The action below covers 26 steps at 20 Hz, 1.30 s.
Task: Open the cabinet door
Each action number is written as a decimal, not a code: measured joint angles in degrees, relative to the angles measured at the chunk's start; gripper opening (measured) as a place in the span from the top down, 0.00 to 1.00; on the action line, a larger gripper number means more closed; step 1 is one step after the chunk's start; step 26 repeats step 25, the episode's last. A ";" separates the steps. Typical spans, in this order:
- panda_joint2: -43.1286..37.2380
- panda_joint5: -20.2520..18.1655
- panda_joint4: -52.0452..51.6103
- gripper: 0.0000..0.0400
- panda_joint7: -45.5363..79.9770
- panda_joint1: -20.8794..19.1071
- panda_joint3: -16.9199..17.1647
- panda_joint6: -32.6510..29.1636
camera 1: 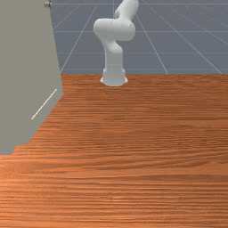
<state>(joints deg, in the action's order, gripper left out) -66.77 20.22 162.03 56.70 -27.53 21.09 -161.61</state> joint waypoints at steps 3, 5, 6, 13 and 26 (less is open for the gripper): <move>-1.60 0.17 1.74 0.00 -0.31 0.20 -0.08 -0.42; -1.61 0.60 2.64 0.00 -0.03 0.51 -1.23 -2.47; -0.74 0.88 2.66 0.00 0.22 0.72 -1.91 -4.25; 6.30 1.66 1.71 0.00 1.41 0.68 -4.11 -10.27; 6.43 -0.95 2.35 0.00 19.15 -0.38 -30.14 -9.92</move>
